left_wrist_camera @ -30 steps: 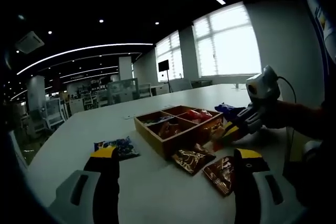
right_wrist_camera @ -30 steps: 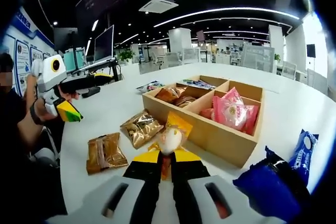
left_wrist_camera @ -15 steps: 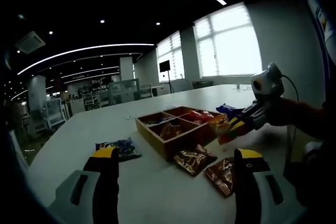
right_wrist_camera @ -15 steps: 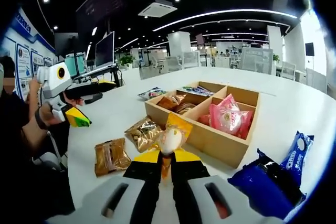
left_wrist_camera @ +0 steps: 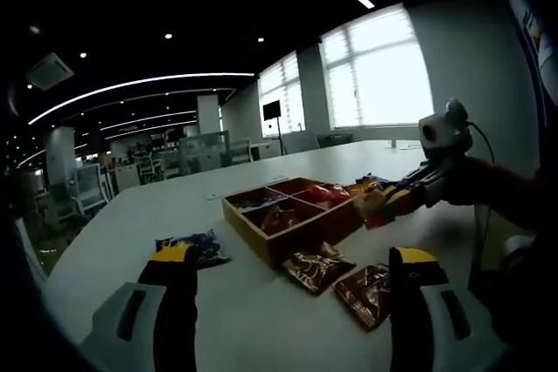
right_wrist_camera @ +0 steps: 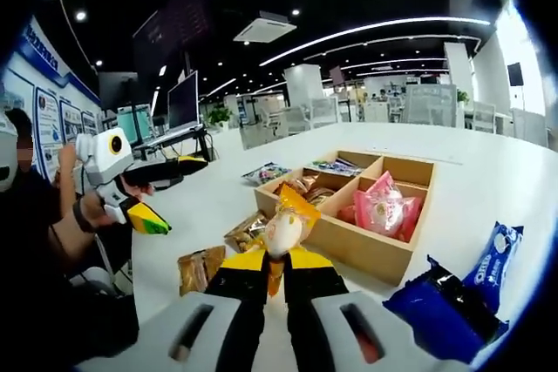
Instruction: Pick up the scattered marshmallows, QQ candies, Oreo cookies, and mixed nuts on the table and sort them into separate containers
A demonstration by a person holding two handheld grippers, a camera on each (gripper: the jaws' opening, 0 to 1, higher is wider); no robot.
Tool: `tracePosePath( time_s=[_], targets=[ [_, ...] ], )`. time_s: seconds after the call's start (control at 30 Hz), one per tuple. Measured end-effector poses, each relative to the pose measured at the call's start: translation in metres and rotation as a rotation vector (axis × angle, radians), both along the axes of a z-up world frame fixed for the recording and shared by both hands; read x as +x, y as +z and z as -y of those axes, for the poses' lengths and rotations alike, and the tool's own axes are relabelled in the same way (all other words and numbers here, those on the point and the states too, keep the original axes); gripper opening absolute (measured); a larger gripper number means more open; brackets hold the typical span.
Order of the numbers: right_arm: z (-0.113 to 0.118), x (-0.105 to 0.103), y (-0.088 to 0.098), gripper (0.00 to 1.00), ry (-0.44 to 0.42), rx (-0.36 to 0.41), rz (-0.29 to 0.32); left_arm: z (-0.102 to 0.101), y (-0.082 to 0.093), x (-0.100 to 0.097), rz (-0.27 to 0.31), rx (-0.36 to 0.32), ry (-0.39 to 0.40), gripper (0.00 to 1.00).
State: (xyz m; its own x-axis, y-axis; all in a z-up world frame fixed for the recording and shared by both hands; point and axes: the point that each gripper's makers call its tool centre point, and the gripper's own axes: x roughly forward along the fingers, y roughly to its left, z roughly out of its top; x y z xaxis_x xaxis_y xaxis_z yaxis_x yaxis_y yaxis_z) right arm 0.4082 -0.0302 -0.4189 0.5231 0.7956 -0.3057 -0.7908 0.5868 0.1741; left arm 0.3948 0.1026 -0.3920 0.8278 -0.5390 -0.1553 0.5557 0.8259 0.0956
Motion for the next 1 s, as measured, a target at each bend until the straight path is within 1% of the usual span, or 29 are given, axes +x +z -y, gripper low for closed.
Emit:
tracePosePath(
  time_s=[0.33,0.6,0.73,1.0],
  targets=[
    [0.003,0.002,0.005,0.04,-0.01,0.012,0.005,-0.002,0.002,0.001,0.003,0.002,0.002,0.94],
    [0.002,0.002,0.008,0.04,-0.005,0.007,0.027,-0.005,0.001,0.001,0.001,0.006,0.011,0.94],
    [0.001,0.002,0.012,0.04,-0.005,0.027,0.027,-0.004,0.003,0.001,0.003,0.003,0.007,0.94],
    [0.005,0.005,0.019,0.04,-0.016,0.035,0.038,-0.003,0.003,0.0,0.002,-0.001,0.005,0.94]
  ],
)
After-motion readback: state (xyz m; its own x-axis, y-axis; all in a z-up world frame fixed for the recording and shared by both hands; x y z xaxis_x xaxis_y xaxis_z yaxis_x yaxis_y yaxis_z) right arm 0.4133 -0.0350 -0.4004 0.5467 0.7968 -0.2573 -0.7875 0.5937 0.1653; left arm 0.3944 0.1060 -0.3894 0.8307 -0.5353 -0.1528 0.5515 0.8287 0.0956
